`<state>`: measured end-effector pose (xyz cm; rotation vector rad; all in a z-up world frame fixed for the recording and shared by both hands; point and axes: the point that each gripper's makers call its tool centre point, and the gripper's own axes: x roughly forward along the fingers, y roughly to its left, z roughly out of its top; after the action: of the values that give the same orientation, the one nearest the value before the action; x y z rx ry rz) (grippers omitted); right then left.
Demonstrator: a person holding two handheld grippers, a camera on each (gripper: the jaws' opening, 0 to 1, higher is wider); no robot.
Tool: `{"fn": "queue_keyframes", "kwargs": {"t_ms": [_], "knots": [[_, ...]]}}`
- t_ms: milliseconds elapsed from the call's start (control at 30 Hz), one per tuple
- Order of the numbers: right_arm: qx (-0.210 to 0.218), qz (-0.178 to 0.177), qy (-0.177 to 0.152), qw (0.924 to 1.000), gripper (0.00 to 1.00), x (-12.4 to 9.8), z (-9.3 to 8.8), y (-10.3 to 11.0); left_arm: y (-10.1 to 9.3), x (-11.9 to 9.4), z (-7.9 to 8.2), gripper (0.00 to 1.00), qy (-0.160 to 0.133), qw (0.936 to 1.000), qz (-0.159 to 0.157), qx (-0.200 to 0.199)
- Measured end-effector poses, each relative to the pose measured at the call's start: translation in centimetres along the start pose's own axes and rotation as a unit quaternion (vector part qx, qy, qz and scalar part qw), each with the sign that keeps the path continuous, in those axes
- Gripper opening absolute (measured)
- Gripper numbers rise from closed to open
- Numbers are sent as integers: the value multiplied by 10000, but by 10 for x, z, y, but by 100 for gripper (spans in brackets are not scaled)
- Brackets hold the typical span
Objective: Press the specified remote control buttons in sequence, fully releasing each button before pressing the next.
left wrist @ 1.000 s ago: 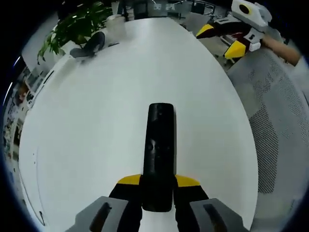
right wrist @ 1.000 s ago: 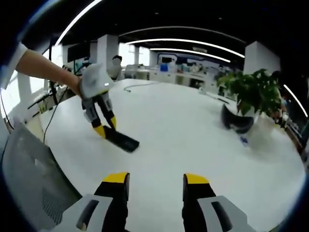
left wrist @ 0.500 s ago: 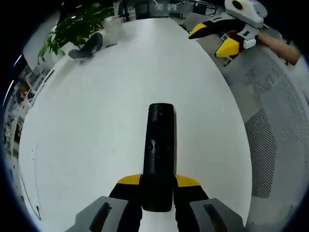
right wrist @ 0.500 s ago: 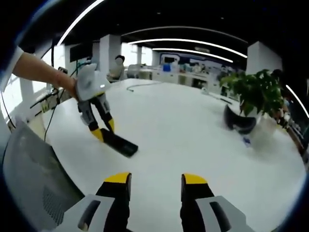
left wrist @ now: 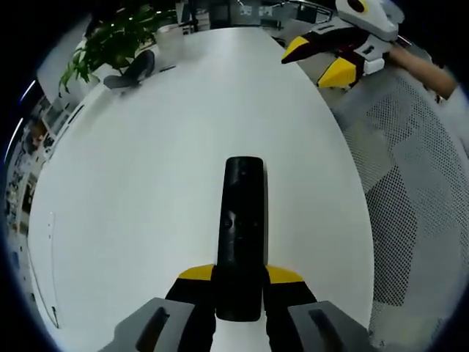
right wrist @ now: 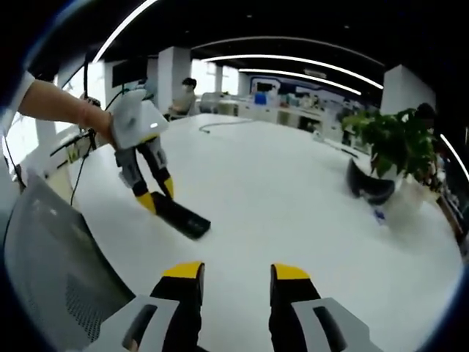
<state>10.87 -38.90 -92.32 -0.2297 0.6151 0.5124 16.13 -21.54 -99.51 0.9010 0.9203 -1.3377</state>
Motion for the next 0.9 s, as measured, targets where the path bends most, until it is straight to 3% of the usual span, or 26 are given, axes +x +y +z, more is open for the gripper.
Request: {"fn": "queue_keyframes", "kwargs": {"t_ms": [433,900], "knots": [[25,87,72,9999,27,1,-2,2,-8,0,1,23,-259,9995,67,-181],[58,89,168,9998,25,2,-6,1,-25,1,3,23,-314,9992,78,-223]]}}
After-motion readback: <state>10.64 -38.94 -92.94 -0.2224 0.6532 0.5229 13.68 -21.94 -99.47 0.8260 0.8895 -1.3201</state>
